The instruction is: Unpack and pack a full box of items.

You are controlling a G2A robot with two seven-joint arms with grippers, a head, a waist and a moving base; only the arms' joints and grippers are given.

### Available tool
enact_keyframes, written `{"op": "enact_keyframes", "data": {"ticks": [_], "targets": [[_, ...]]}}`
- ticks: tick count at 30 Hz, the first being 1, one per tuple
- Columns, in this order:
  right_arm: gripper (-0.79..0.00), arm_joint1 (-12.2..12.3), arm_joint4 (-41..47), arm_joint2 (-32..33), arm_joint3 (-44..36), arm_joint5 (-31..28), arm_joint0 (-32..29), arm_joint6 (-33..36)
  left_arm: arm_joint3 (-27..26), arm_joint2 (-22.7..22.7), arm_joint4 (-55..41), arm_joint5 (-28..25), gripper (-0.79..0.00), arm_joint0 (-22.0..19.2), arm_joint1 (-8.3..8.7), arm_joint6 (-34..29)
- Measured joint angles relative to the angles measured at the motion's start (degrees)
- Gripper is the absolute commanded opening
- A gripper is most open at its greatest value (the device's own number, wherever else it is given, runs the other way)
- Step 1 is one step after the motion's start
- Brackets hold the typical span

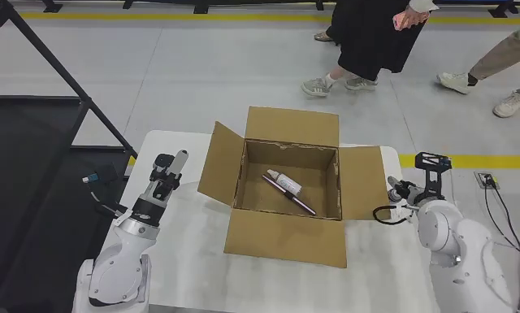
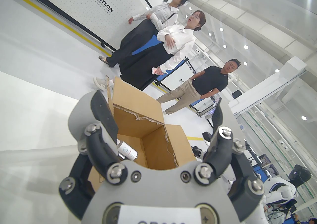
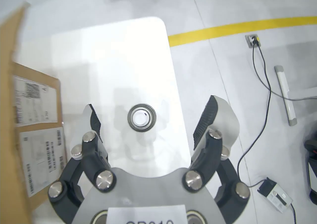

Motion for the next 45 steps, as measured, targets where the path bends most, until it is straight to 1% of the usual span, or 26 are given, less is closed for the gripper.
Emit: {"op": "enact_keyframes", "data": {"ticks": [2,5,7,10,12,13,15,17,20,21,23,26,28,30,31,33,34,36,37,38,41,45], "targets": [[0.000,0.0,0.2,-0.7,-6.7,-1.9,-1.8,-0.7,0.0,0.0,0.0,0.0,0.000,0.0,0.00,0.0],[0.000,0.0,0.2,-3.9,-13.5,-6.7,-2.2,-0.4,0.0,0.0,0.0,0.0,0.000,0.0,0.00,0.0],[0.000,-0.1,-0.2,-6.9,-14.7,-9.9,-0.7,0.7,0.0,0.0,0.0,0.0,0.000,0.0,0.00,0.0],[0.000,-0.5,0.8,-13.5,-11.4,-15.4,4.7,4.0,0.0,0.0,0.0,0.0,0.000,0.0,0.00,0.0],[0.000,-1.1,2.8,-18.6,-6.5,-18.8,9.9,6.8,0.0,0.0,0.0,0.0,0.000,0.0,0.00,0.0],[-0.015,-1.4,3.8,-20.8,-3.9,-20.2,12.4,8.1,0.0,0.0,0.0,0.0,0.000,0.0,0.00,0.0],[-0.037,-2.4,6.5,-26.0,3.2,-23.5,18.3,11.5,0.0,0.0,0.0,0.0,0.000,0.0,0.00,0.0],[-0.031,-3.6,9.6,-30.7,10.9,-25.4,23.9,13.4,0.0,0.0,0.0,0.0,0.000,0.0,0.00,0.0],[-0.037,-5.6,14.0,-36.5,21.8,-26.8,30.7,13.1,0.0,0.0,0.0,0.0,0.000,0.0,0.00,0.0],[-0.028,-6.2,14.9,-38.2,25.0,-26.9,32.5,12.9,0.0,0.0,0.0,0.0,0.000,0.0,0.00,0.0],[-0.040,-7.7,16.6,-41.6,31.9,-27.1,36.0,12.4,0.0,0.0,0.0,0.0,0.000,0.0,0.00,0.0],[-0.031,-10.0,19.8,-45.8,41.5,-28.1,40.3,11.4,0.0,0.0,0.0,0.0,0.000,0.0,0.00,0.0],[-0.046,-11.5,21.3,-48.0,46.7,-28.7,42.3,10.6,0.0,0.0,0.0,0.0,0.000,0.0,0.00,0.0],[-0.092,-13.1,22.4,-50.2,51.9,-28.8,44.1,9.3,0.0,0.0,0.0,0.0,0.000,0.0,0.00,0.0],[-0.117,-13.8,22.5,-51.0,53.9,-28.6,44.7,8.6,0.0,0.0,0.0,0.0,0.000,0.0,0.00,0.0],[-0.132,-15.2,22.6,-52.6,58.1,-27.4,45.9,6.5,0.0,0.0,0.0,0.0,0.000,0.0,0.00,0.0],[-0.212,-15.7,22.7,-53.1,59.7,-26.9,46.3,5.4,0.0,0.0,0.0,0.0,0.000,0.0,0.00,0.0],[-0.296,-16.9,22.0,-54.2,63.0,-25.3,47.2,3.0,0.0,0.0,0.0,0.0,0.000,0.0,0.00,0.0],[-0.357,-17.4,21.7,-54.7,64.3,-24.6,47.5,2.0,0.0,0.0,0.0,0.0,0.000,0.0,0.00,0.0],[-0.394,-18.0,21.5,-55.1,65.7,-23.7,47.8,0.5,0.0,0.0,0.0,0.0,0.000,0.0,0.00,0.0],[-0.400,-19.3,21.3,-55.8,69.1,-22.7,48.4,-2.2,0.0,0.0,0.0,0.0,0.000,0.0,0.00,0.0],[-0.403,-20.6,21.6,-56.4,72.9,-23.2,49.2,-3.5,0.0,0.0,0.0,0.0,0.000,0.0,0.00,0.0]]}}
